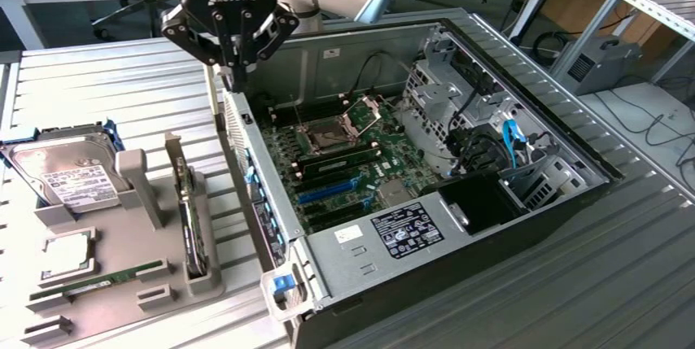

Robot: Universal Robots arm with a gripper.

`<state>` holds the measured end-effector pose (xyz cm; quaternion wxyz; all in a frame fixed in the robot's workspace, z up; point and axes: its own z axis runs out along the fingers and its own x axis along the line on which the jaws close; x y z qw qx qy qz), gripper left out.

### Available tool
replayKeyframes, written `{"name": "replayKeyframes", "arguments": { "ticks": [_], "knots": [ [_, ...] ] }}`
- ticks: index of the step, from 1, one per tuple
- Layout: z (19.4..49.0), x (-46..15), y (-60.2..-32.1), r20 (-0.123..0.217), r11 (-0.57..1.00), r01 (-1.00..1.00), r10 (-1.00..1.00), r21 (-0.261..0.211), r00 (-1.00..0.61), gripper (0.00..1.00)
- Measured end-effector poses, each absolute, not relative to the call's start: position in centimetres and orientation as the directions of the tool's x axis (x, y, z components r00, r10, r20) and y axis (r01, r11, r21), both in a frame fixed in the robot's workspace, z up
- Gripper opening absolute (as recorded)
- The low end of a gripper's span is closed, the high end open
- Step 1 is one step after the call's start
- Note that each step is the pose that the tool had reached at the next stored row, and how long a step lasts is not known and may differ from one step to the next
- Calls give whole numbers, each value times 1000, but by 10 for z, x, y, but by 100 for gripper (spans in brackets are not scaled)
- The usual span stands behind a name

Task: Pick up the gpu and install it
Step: 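Reach for the gpu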

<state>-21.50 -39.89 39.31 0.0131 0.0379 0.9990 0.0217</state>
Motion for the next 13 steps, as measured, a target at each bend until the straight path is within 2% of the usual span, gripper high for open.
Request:
{"name": "replayKeyframes", "arguments": {
  "ticks": [13],
  "knots": [
    [393, -219, -399, -24, 996, 75, 76, 44, -997, 11]
  ]
}}
